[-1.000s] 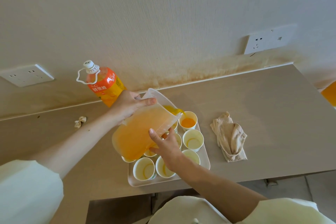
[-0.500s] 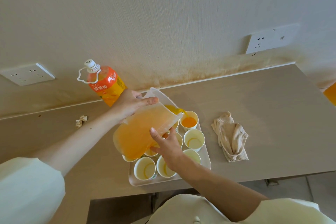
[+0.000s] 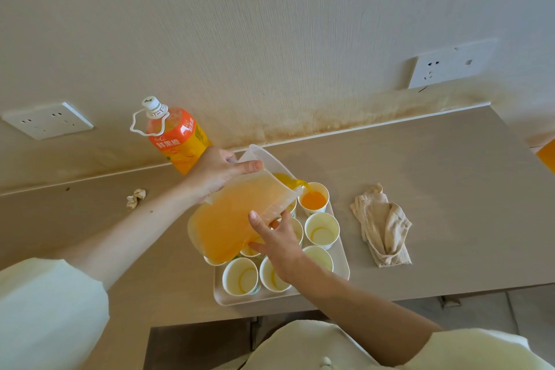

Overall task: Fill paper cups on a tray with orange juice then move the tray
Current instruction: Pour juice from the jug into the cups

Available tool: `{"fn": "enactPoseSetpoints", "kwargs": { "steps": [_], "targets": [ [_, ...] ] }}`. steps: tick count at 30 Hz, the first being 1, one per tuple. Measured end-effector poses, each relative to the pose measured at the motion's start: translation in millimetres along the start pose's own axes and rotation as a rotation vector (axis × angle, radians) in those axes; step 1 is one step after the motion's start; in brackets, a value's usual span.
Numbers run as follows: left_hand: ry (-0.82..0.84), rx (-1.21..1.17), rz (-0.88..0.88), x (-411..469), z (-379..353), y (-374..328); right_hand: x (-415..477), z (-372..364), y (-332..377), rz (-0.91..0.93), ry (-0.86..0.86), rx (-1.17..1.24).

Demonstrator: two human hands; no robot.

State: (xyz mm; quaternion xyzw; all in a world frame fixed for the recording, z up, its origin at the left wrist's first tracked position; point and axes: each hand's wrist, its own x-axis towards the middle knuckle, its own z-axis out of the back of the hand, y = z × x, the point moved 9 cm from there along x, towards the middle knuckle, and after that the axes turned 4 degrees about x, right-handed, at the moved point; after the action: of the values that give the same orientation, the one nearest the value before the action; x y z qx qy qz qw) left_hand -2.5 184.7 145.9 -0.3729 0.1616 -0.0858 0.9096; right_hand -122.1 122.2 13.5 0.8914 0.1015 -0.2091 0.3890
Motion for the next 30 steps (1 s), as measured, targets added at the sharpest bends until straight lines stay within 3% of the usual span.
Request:
{"fn": "enactPoseSetpoints", "kwargs": {
  "steps": [30],
  "targets": [
    [-0.004, 0.013, -0.011, -1.1, -0.5, 0.4, 0.9, -1.3, -6.9, -0.011, 0.021, -0.017]
  ]
}}
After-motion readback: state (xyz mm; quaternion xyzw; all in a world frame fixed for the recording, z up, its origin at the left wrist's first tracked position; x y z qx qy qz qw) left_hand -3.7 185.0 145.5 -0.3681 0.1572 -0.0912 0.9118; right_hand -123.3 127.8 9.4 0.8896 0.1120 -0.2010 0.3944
